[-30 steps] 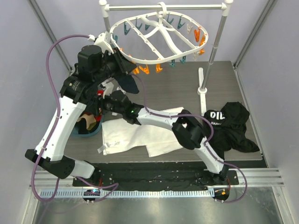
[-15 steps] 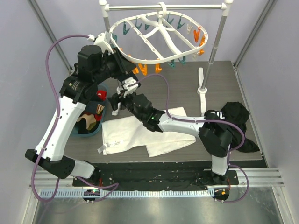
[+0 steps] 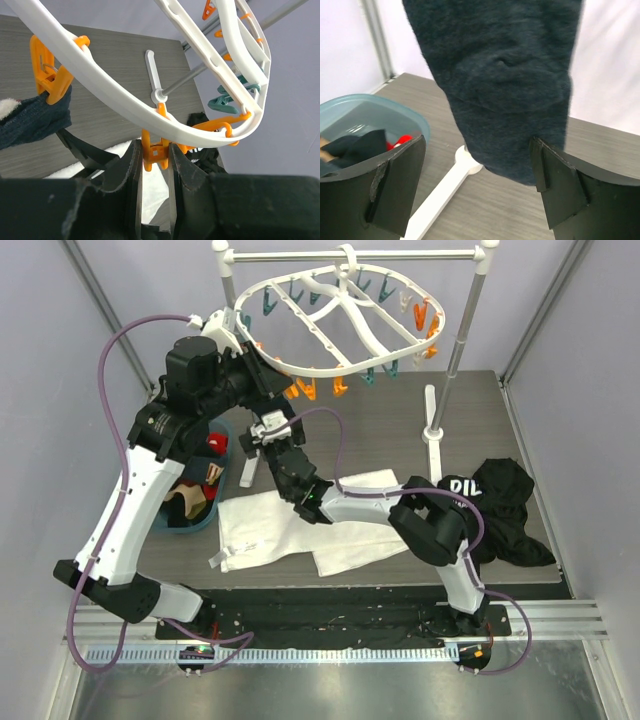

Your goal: Remove the socks clipped to the hanger

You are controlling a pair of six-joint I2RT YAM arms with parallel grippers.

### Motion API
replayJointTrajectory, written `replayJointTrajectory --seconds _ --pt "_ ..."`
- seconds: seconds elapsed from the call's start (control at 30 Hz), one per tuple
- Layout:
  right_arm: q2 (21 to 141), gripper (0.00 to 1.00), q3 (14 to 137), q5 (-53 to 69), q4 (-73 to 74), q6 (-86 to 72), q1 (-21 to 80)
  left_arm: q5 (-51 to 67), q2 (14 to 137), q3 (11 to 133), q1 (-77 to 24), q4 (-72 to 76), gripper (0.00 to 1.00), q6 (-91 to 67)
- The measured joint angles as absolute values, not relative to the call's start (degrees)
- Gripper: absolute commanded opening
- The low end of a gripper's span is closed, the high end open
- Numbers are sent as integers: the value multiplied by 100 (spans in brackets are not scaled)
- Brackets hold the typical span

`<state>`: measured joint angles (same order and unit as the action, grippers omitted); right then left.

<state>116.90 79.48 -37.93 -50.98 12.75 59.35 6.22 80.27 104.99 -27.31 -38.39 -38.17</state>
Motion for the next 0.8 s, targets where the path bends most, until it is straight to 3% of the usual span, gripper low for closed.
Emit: replayJointTrajectory --seconds 0.07,0.17,0.2,0.33,0.53,0.57,0.63,0.8 --pt "11931 90 8221 -3957 -5188 1448 5935 646 8027 10499 -2731 -3837 0 -3857" --pt "12208 57 8639 -4163 -5227 1712 5935 670 8027 10499 -2731 -3835 1 -3861" --pt "12269 38 8753 -4217 -5231 1787 5935 672 8027 10497 -2731 -3837 1 -3861" --pt "12304 1 8919 -4344 -5282 1997 5933 670 8003 10453 -2731 -3817 6 -3859" --pt "12060 1 8534 -4110 -5234 1833 5933 668 7957 10431 -2731 -3804 36 -3848" --pt "11939 1 8357 -4012 -5223 1754 5935 663 7946 10436 -2731 -3817 49 -3828" --pt "11611 1 7961 -3789 -5155 1520 5935 611 7942 10492 -2716 -3944 61 -3739" --pt "10641 1 7072 -3140 -5076 919 5940 495 7926 10910 -2670 -4219 77 -3575"
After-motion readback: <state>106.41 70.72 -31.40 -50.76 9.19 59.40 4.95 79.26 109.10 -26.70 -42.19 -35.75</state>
